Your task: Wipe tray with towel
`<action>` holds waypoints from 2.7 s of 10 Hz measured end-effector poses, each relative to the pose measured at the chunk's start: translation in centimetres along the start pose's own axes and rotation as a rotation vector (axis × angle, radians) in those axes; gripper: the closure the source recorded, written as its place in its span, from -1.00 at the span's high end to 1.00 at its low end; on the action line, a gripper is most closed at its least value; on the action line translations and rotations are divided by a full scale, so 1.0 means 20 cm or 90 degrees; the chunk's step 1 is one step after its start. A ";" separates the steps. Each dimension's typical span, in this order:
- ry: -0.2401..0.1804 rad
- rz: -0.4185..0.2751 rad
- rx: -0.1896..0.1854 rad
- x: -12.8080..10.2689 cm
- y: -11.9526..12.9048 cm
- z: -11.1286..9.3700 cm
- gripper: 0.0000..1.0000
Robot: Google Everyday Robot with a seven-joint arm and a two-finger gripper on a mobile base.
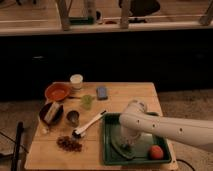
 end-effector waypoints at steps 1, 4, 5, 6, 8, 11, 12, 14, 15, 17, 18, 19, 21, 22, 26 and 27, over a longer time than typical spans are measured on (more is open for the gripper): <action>0.003 0.004 -0.003 0.03 0.04 0.00 -1.00; 0.026 0.052 -0.013 0.22 0.19 -0.01 -1.00; 0.035 0.068 -0.014 0.29 0.19 -0.01 -1.00; 0.045 0.081 -0.016 0.36 0.16 -0.01 -1.00; 0.051 0.080 -0.018 0.39 0.10 0.00 -1.00; 0.051 0.040 -0.027 0.25 -0.08 0.04 -1.00; 0.051 0.016 -0.030 0.18 -0.12 0.05 -1.00; 0.047 -0.032 -0.038 0.04 -0.10 0.07 -1.00; 0.046 -0.043 -0.040 0.01 -0.07 0.07 -1.00; 0.045 -0.046 -0.049 0.01 0.05 0.07 -1.00; 0.046 -0.039 -0.052 0.05 0.10 0.07 -1.00; 0.049 -0.023 -0.056 0.12 0.17 0.06 -1.00; 0.054 0.013 -0.058 0.25 0.24 0.05 -1.00; 0.055 0.026 -0.059 0.31 0.24 0.04 -1.00; 0.020 0.033 -0.039 0.35 0.01 0.03 -1.00; 0.009 0.024 -0.037 0.32 -0.02 0.04 -1.00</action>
